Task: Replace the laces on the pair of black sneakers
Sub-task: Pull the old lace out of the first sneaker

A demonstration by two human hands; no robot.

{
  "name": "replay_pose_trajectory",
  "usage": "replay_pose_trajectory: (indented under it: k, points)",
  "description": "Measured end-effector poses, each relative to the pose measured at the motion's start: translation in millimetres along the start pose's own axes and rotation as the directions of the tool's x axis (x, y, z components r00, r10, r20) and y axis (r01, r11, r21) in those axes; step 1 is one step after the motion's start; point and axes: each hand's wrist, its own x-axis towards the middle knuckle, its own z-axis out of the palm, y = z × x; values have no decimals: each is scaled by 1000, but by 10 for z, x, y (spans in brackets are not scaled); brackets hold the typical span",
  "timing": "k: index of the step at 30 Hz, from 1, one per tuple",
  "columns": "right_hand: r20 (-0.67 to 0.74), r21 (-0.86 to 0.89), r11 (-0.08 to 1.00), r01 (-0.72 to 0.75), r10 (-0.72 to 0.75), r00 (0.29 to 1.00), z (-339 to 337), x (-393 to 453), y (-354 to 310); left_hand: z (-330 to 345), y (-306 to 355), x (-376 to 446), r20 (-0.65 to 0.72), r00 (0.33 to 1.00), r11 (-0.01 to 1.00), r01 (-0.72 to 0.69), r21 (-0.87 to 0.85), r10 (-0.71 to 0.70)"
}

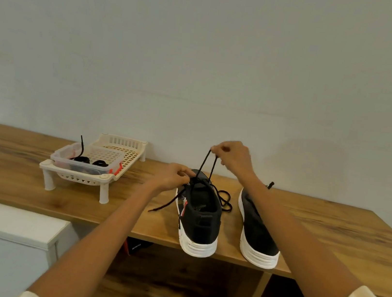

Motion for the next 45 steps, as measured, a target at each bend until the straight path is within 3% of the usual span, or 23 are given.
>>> replay_pose_trajectory:
  k: [3,6,8,10,13,16,19,21,24,27,29,31,35,39,41,43,45]
  points:
    - [19,418,902,-110,113,993,-153,47,96,50,92,68,10,1000,998,-28,54,28]
    - [136,596,785,-165,105,985,-79,-5,116,106,198,109,27,998,978,-60,201,56]
    - [140,673,718,-180,116,983,-27,-40,135,126,247,131,-11,997,973,-71,219,75]
    - [100,667,725,-174,143,985,14,-89,198,83,323,141,-144,985,988,-78,132,97]
    - [134,436,894,-101,47,990,97,-189,324,-82,570,119,-316,947,975,-126,-185,63]
    - [265,287,958,-28,-51,963,219,-289,306,-207,969,75,-190,982,915,-85,-393,10]
    - [201,343,935,-85,16,979,298,-268,207,-238,1222,101,-141,990,874,-68,-481,0]
    - [166,456,877,-153,85,982,285,-220,170,-220,1233,141,-210,977,923,-112,-368,35]
    - [106,690,685,-235,226,968,147,-178,205,-149,991,160,-317,944,980,-143,-138,93]
    - [125,761,562,-324,363,924,49,-152,337,-100,590,162,-217,971,992,-75,102,96]
    - [142,687,604,-404,434,890,65,-117,469,-59,412,131,-42,995,953,-74,292,90]
    - [171,611,635,-472,476,863,73,-62,583,-19,327,108,52,990,917,-142,374,133]
    - [188,605,606,-517,523,831,40,45,662,42,281,100,57,973,887,-229,402,225]
    - [153,452,706,-546,541,827,-42,62,657,101,182,133,51,966,849,-247,466,253]
    - [150,136,862,-488,469,870,-109,40,631,141,114,144,-34,964,888,-229,398,264]
    - [177,-189,931,-311,344,922,-128,30,612,201,47,150,-180,966,972,-151,180,184]
    - [191,-229,965,-127,172,966,-72,21,535,243,9,150,-266,964,983,-23,-184,-28]
